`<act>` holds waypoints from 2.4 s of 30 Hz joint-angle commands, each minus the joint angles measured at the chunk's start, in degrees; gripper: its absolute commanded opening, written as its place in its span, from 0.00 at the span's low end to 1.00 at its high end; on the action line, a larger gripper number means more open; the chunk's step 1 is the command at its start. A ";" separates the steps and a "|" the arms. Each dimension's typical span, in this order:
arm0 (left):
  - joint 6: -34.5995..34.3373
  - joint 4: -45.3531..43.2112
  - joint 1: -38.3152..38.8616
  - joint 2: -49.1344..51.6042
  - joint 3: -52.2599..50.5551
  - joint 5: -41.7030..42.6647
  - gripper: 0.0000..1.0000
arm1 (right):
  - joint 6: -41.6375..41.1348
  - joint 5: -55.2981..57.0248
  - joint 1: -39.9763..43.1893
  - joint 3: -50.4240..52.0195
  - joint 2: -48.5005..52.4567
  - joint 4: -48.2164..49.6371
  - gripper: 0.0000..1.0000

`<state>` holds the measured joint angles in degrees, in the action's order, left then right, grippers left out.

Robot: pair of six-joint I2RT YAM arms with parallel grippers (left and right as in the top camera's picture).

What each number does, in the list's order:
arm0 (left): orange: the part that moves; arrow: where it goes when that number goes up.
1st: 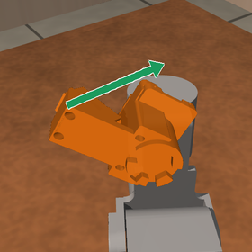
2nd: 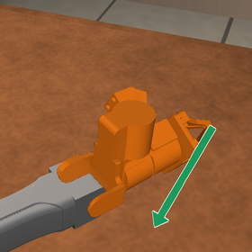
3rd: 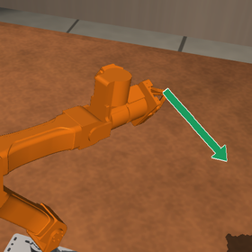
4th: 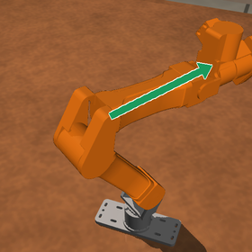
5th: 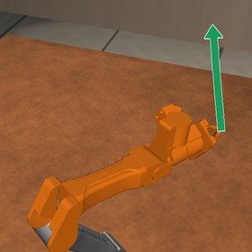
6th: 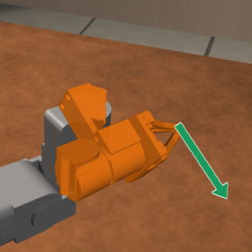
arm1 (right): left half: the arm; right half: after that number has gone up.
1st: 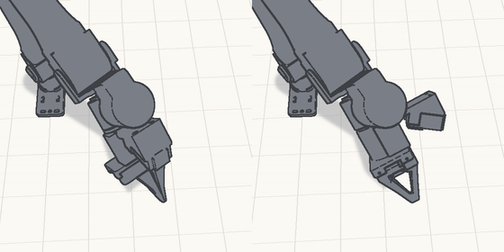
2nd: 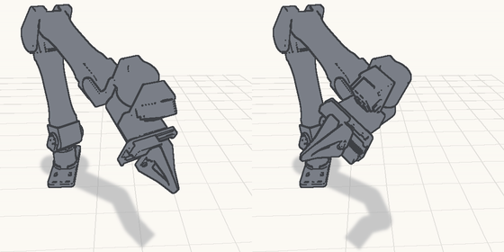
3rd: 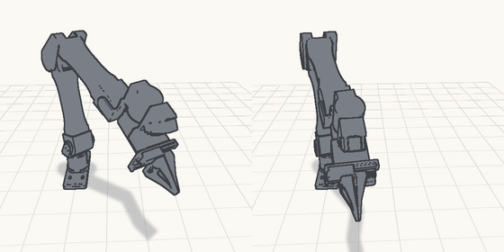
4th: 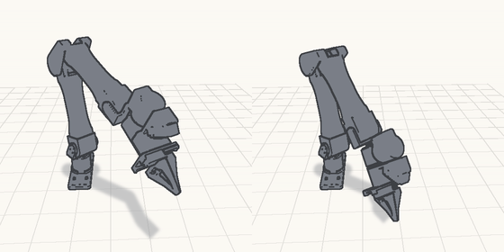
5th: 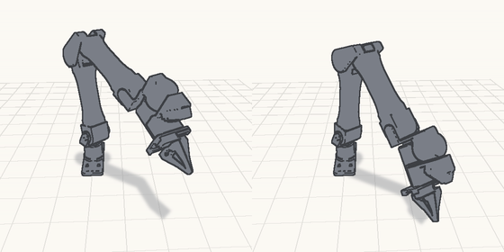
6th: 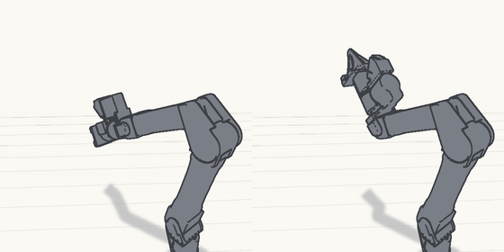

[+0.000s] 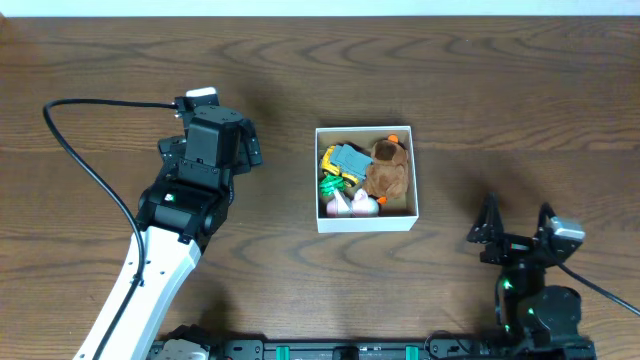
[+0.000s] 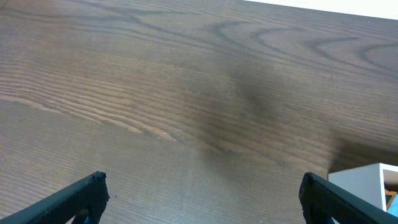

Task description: Pack container

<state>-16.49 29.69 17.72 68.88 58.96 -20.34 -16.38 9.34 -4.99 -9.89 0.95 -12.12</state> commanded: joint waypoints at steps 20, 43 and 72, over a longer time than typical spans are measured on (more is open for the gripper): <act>0.31 0.07 -0.17 -0.42 0.42 -0.96 0.98 | 4.92 -2.34 0.59 7.93 -0.63 4.90 0.99; 0.31 0.07 -0.17 -0.42 0.42 -0.96 0.98 | 4.63 -2.69 0.59 7.93 -0.61 4.90 0.99; 0.31 1.14 -0.50 -33.33 0.35 -0.94 0.98 | 4.63 -2.69 0.59 7.93 -0.61 4.90 0.99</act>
<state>-16.49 30.65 17.72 41.50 58.94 -20.34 -12.56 7.05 -4.99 -2.48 0.93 -7.44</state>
